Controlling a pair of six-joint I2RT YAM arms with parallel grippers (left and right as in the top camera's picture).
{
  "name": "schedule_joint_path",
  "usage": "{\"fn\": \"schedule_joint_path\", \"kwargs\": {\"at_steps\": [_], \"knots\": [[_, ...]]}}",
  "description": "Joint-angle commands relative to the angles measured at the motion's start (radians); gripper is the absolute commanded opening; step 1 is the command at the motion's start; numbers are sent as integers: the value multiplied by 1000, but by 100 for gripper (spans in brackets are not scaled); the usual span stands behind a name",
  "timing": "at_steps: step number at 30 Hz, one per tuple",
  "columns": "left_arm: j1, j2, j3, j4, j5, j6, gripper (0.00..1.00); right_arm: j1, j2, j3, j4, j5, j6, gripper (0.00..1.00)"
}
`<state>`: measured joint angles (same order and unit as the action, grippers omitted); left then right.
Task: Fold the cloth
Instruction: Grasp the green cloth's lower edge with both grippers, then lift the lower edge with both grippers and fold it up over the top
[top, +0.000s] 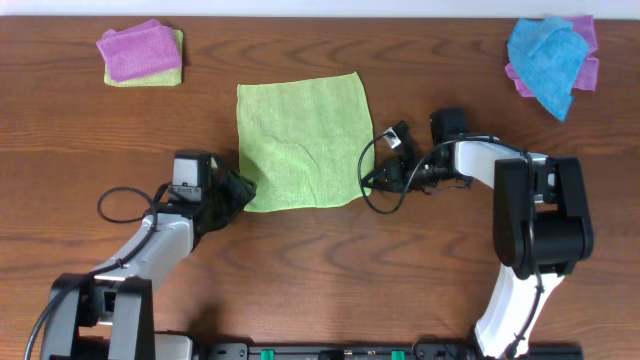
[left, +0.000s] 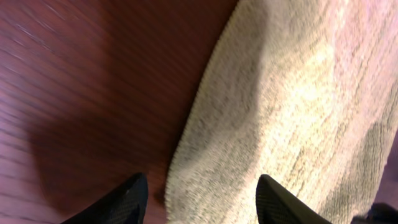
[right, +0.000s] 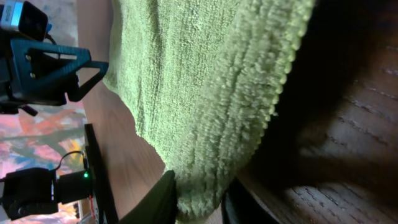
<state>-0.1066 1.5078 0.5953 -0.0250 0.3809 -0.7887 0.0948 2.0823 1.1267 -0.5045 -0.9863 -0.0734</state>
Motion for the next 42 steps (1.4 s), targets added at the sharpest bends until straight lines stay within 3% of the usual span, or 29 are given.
{"fn": "schedule_joint_path", "kwargs": {"at_steps": [1,14,16,18,20,22,24,36,42], "knots": [[-19,9,-3,-1,-26,2,54,3,16,12,0,-4,-11,22],[-20,9,-4,-90,-36,3,52,3,16,39,-5,18,-10,27],[-20,9,-4,-93,-28,3,46,2,16,39,-5,22,-10,27],[-20,9,-4,-90,-33,3,34,2,16,39,-4,22,-10,26],[-20,9,-4,-90,-41,3,27,2,16,39,-4,22,-10,19],[-20,9,-4,-86,-41,3,15,2,16,39,-5,22,-10,5],[-20,9,-4,-82,-40,3,6,2,16,39,-5,21,-5,1],[-20,9,-2,138,32,-66,6,3,16,216,-192,23,-11,1],[-18,9,53,194,-2,-63,6,4,16,304,-229,37,-9,1]]}}
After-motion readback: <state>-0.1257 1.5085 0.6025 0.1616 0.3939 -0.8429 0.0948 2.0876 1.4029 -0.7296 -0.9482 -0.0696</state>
